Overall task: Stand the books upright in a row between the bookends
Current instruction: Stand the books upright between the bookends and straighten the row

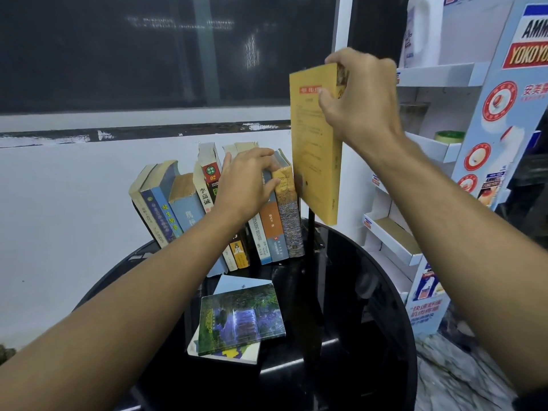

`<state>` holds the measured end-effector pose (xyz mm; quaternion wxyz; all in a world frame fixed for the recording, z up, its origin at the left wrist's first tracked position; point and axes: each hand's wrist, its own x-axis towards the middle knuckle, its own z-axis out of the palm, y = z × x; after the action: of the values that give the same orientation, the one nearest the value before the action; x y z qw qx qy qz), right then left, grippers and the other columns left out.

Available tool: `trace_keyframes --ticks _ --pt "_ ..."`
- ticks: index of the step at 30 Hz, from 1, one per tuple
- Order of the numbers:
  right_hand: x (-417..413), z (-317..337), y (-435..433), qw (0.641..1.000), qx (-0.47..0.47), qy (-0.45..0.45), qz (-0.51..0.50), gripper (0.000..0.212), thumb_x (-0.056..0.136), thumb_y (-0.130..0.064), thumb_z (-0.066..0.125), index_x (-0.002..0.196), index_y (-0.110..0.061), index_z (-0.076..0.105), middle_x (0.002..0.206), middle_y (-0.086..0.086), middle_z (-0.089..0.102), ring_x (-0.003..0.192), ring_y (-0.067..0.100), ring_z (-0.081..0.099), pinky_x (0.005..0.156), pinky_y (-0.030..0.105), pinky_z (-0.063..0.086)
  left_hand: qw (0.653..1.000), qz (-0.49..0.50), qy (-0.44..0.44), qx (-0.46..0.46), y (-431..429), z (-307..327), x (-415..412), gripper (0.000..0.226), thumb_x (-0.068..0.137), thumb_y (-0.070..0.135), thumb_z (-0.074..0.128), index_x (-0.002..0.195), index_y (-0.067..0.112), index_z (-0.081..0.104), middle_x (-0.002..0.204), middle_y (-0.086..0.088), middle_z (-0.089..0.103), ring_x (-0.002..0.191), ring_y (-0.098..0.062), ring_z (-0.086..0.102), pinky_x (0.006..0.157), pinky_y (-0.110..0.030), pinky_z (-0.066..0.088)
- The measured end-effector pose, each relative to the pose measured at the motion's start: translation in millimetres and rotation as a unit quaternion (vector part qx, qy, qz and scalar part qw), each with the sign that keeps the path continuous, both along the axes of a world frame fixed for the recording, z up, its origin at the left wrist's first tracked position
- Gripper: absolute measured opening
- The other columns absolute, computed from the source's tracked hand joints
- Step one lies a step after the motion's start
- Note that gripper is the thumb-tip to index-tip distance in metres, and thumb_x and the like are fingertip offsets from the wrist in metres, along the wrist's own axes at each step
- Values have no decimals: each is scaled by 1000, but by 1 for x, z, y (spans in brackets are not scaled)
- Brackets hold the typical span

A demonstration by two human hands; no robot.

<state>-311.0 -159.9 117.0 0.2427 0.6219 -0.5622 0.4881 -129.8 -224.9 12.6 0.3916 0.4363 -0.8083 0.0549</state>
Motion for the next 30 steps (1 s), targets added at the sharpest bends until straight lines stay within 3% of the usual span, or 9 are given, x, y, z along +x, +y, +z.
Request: trace_keyframes --ticks 5,10,17,21,27,30 --pt "3 18 0 998 -58 -8 13 34 98 -35 65 128 -18 62 110 -11 63 81 -1 51 70 -8 32 1000 -1 0 4 0 0 0 15 91 28 73 105 23 75 143 5 58 135 -21 49 122 -57 15" --pt "11 26 -3 992 -116 -23 43 38 98 -40 63 128 -18 62 119 -6 69 96 -5 52 72 -11 30 1000 1 0 2 -1 0 0 16 91 28 74 106 23 75 143 5 58 134 -21 50 121 -58 16" --pt "18 15 -16 989 -134 -26 58 35 96 -33 67 126 -15 64 111 -4 71 92 4 63 76 -1 41 1000 6 2 -3 0 -1 2 15 91 28 74 104 22 76 142 5 59 133 -21 51 121 -58 18" --pt "21 -3 -23 989 -123 -34 77 35 96 -28 69 127 -12 63 112 0 72 92 4 63 75 -5 39 1000 5 2 -4 -1 -1 3 14 90 29 74 103 23 75 142 5 59 133 -21 51 121 -58 19" --pt "17 -46 -32 990 -102 -27 91 36 96 -23 68 129 -11 62 111 5 73 94 17 70 80 19 56 1000 2 8 0 2 -1 3 13 91 27 74 103 23 74 142 5 58 134 -21 50 122 -56 16" --pt "14 -75 -36 993 -76 -37 89 38 96 -21 68 132 -10 61 114 8 73 94 21 71 79 19 53 1000 6 5 2 2 -1 3 11 91 27 73 102 24 74 143 6 58 134 -21 49 122 -55 15"
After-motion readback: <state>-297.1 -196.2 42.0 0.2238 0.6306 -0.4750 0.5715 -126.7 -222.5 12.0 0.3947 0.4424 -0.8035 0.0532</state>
